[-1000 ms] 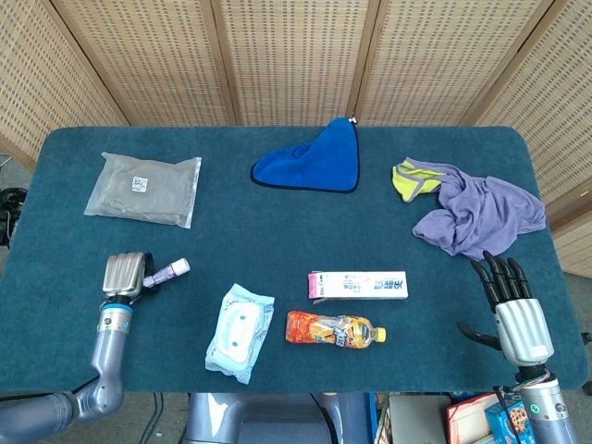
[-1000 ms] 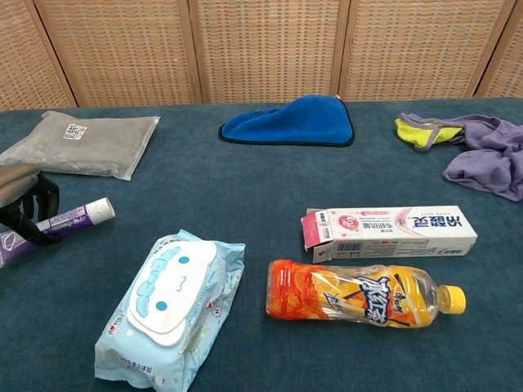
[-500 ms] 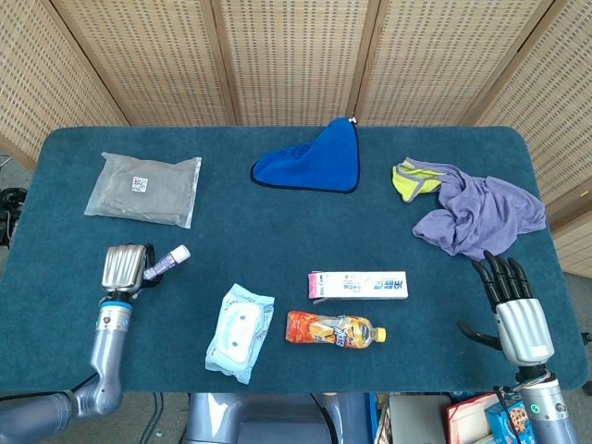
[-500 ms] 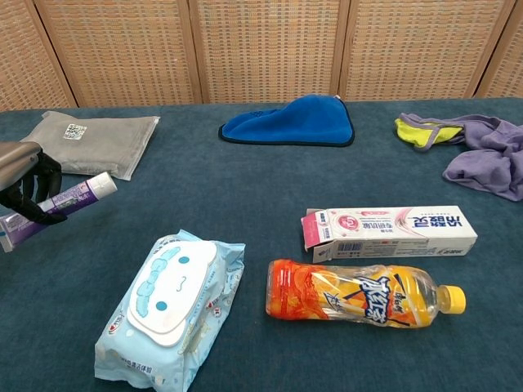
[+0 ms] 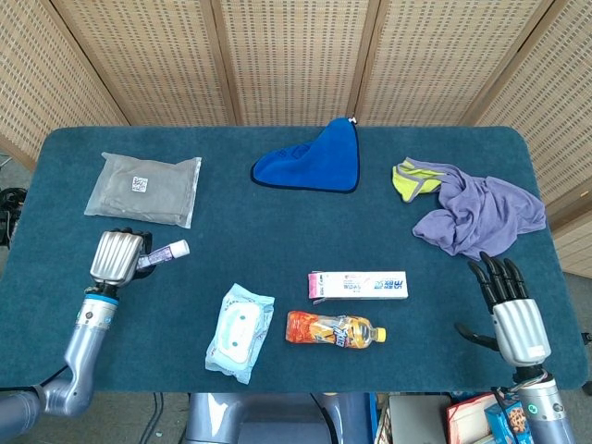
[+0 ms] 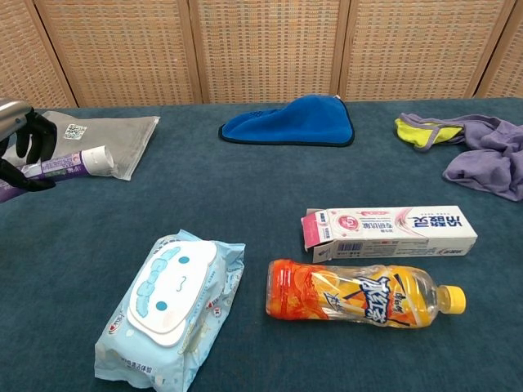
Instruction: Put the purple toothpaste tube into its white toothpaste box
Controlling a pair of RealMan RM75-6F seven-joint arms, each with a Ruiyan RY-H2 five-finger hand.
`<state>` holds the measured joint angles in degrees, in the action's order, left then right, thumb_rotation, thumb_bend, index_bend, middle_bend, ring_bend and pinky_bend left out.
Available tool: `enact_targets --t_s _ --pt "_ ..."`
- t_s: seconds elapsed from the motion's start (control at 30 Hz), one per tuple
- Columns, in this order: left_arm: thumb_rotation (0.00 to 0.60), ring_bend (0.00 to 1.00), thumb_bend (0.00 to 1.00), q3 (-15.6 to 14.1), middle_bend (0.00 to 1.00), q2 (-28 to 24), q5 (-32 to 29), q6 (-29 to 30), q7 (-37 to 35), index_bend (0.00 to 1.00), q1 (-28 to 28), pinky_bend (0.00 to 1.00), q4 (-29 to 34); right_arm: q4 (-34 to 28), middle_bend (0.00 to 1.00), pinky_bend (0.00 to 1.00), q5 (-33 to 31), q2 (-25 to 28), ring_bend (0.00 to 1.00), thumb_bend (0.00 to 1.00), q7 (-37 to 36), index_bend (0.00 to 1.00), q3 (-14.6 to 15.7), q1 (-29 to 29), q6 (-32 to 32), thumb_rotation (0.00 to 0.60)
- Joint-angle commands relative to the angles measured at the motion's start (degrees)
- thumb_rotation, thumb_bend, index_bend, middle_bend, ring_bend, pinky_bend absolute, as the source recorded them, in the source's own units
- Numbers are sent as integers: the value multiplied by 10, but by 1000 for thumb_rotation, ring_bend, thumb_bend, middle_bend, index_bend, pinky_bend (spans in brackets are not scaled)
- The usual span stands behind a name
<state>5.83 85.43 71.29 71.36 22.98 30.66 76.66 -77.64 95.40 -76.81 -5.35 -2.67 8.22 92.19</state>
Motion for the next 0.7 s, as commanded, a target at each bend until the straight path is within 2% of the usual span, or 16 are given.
enact_targets --t_s 0.03,0.13,0.3,0.6,0.7 --pt "600 535 411 -26 652 -42 86 16 -36 870 10 573 -12 0 0 0 1 0 0 121 2 0 1 1 -2 600" --pt "600 535 410 -31 652 -65 123 29 -45 871 14 573 -13 -2 0 0 2 0 0 121 7 0 2 3 -6 600" --pt "600 535 411 -27 652 -98 150 47 -58 871 14 573 -7 -16 0 0 5 4 0 121 24 0 2 17 -29 600" --pt "600 535 411 -21 652 -121 161 50 -74 871 11 573 10 -124 0 0 -19 62 0 121 95 0 -21 68 -119 600" --pt "600 535 411 -19 652 -125 164 48 -73 871 12 573 13 -160 0 0 -39 83 0 121 119 0 -28 93 -172 600"
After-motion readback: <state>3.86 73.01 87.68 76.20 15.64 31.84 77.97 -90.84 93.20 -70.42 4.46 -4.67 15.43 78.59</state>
